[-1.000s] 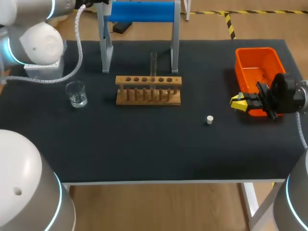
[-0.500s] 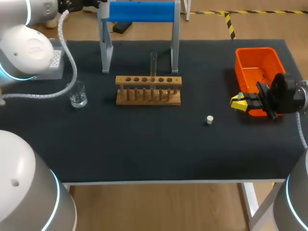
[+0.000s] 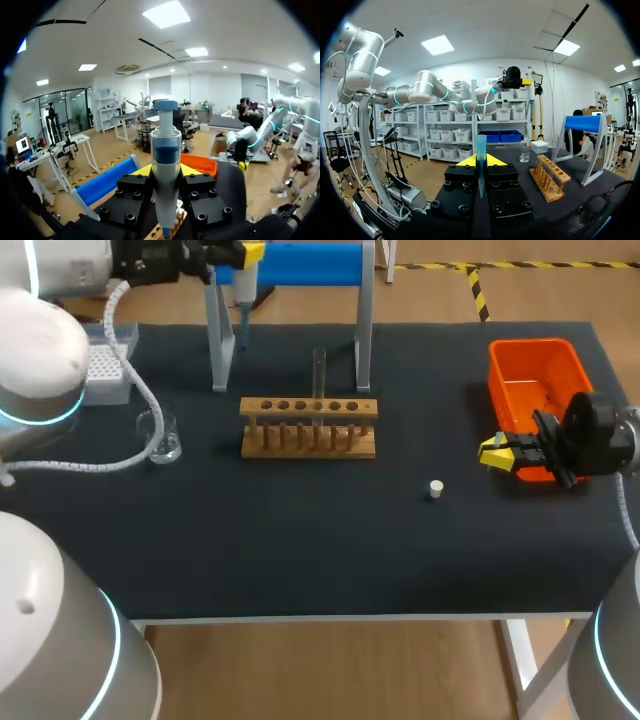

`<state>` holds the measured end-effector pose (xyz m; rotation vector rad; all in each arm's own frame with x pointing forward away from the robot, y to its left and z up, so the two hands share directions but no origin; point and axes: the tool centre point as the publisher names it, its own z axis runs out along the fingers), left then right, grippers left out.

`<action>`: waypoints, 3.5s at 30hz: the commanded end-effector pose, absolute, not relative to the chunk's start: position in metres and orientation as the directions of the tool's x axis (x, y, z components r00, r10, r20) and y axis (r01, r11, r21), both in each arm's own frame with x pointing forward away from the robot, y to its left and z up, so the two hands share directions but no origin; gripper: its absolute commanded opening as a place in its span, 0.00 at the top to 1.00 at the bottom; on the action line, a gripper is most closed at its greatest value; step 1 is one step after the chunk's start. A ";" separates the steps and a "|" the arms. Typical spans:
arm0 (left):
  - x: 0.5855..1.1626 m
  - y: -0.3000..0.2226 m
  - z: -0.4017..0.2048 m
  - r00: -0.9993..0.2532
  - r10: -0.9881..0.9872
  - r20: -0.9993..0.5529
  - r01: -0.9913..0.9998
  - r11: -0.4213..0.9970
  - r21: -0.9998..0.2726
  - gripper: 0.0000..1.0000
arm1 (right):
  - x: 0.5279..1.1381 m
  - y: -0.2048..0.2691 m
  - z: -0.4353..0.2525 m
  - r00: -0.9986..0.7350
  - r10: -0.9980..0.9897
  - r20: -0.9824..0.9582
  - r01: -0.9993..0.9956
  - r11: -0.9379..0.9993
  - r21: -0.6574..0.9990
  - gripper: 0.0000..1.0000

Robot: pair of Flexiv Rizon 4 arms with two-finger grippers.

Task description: Invert the test tube, pick up the pipette, mount the tip to pipette, aspirate from beaker and dispense into the tube, eject the tip, return the pipette, and cap with the stopper.

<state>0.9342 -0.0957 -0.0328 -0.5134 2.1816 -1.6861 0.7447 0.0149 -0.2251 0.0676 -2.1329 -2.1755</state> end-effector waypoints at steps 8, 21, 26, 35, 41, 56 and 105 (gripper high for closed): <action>0.932 -0.087 -0.033 -0.974 -0.227 0.020 -0.074 0.230 -0.970 1.00 | 0.744 0.014 -0.225 -0.994 -0.099 0.034 0.035 -0.018 0.999 1.00; 0.927 -0.093 -0.030 -0.977 -0.213 0.019 -0.068 0.225 -0.972 1.00 | 0.744 0.014 -0.225 -0.994 -0.099 0.034 0.035 -0.018 0.999 1.00; 0.900 -0.123 -0.017 -0.989 -0.148 0.008 -0.040 0.209 -0.977 1.00 | 0.744 0.014 -0.225 -0.994 -0.099 0.034 0.035 -0.018 0.999 1.00; 0.845 -0.178 -0.008 -0.996 -0.086 0.027 -0.041 0.175 -0.984 1.00 | 0.744 0.014 -0.225 -0.994 -0.099 0.034 0.035 -0.018 0.999 1.00; 0.822 -0.194 -0.012 -0.994 -0.107 0.034 -0.052 0.167 -0.985 1.00 | 0.744 0.014 -0.225 -0.994 -0.099 0.034 0.035 -0.018 0.999 1.00; 0.810 -0.216 -0.010 -0.987 -0.145 -0.071 0.047 0.162 -0.986 1.00 | 0.744 0.014 -0.225 -0.994 -0.099 0.034 0.035 -0.018 0.999 1.00; 0.812 -0.244 -0.007 -0.996 -0.068 -0.056 0.044 0.169 -0.985 1.00 | 0.744 0.014 -0.225 -0.994 -0.099 0.034 0.035 -0.018 0.999 1.00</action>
